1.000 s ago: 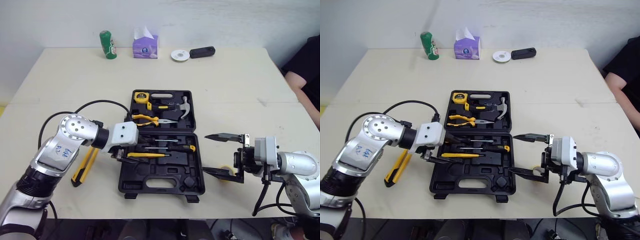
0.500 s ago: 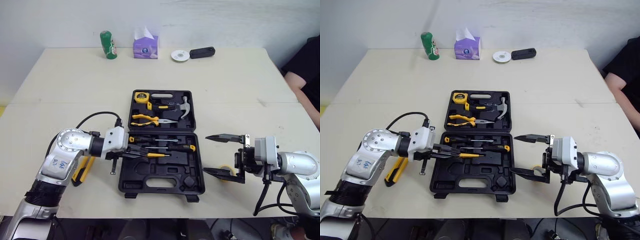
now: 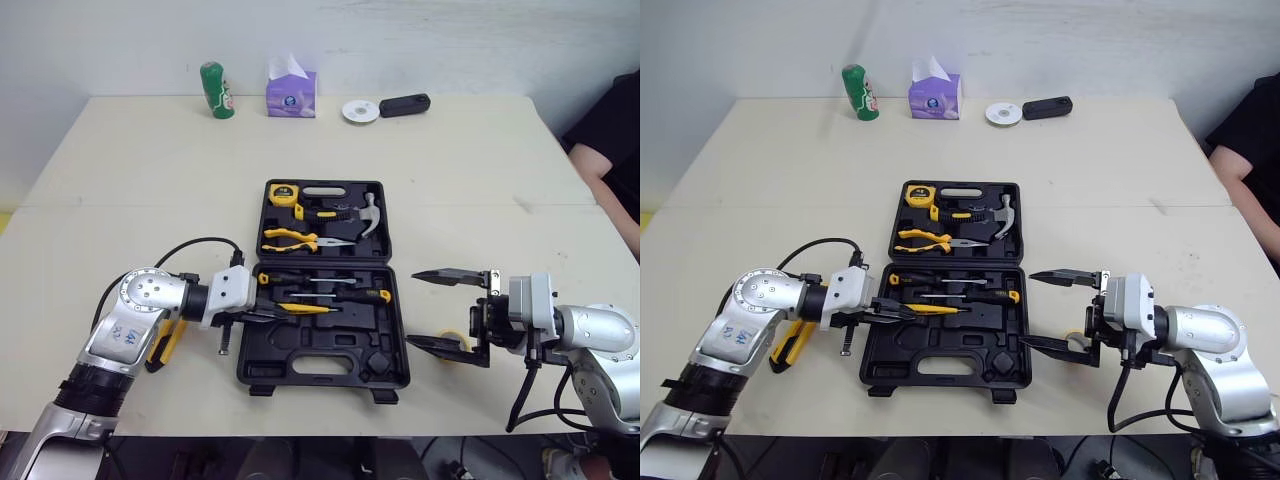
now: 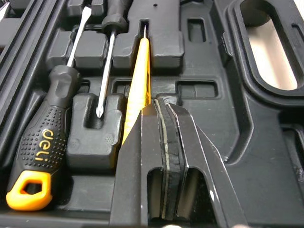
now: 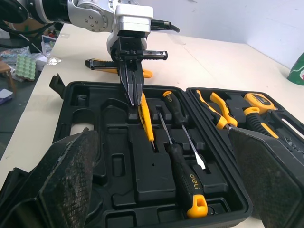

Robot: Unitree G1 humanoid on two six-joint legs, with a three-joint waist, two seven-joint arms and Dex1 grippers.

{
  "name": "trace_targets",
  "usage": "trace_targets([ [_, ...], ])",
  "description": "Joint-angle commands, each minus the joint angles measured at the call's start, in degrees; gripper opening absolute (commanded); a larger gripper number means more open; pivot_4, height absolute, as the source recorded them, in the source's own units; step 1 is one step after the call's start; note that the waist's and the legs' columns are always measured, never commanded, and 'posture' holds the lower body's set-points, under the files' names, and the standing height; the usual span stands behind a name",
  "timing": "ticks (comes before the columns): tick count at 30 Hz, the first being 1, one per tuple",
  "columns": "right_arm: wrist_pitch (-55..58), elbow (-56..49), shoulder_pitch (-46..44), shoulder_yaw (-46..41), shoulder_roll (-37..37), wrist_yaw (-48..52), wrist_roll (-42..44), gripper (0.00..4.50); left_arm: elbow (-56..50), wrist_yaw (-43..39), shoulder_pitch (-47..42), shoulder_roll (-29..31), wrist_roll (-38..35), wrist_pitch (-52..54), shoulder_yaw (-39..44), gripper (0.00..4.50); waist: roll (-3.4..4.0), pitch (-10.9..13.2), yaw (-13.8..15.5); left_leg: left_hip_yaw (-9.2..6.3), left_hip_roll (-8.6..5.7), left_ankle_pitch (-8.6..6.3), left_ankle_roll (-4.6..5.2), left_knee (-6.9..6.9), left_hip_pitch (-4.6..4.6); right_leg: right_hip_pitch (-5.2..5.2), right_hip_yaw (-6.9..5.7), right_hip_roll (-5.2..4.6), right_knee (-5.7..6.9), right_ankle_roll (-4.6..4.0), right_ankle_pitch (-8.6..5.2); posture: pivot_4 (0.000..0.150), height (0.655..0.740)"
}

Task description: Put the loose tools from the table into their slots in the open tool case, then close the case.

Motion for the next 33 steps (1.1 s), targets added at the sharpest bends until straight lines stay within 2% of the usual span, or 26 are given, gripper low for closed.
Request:
trace_targets([
  [1,-0.76,-1.22,0.10,-0.46,0.15,-0.08,0.42,4.50,-0.21,0.72,-0.41,-0.68,-1.14,1.05,0.61,0.02,0.00,0.00,-0.03,0.00,0.00,0.00,0.00,0.00,0.00,0.00,0.00,0.00,0.01,0.00,0.00,0.150,0.7400],
  [19,-0.57,-1.14,0.50,-0.25,0.12,0.13,0.46,4.50,-0.26,2.03,-0.14,-2.80,-4.50,6.38,2.09,0.02,0.00,0.00,-0.03,0.00,0.00,0.00,0.00,0.01,0.00,0.00,0.00,0.00,0.01,0.00,0.00,0.150,0.7400],
  [33,-0.56,-1.31,1.08,-0.14,0.14,0.13,0.66,4.50,2.37,5.26,0.44,-2.00,0.39,6.47,-0.66,0.02,0.00,0.00,-0.01,0.00,0.00,0.00,0.00,0.02,0.02,0.01,0.01,-0.01,0.02,0.00,0.00,0.150,0.7400],
])
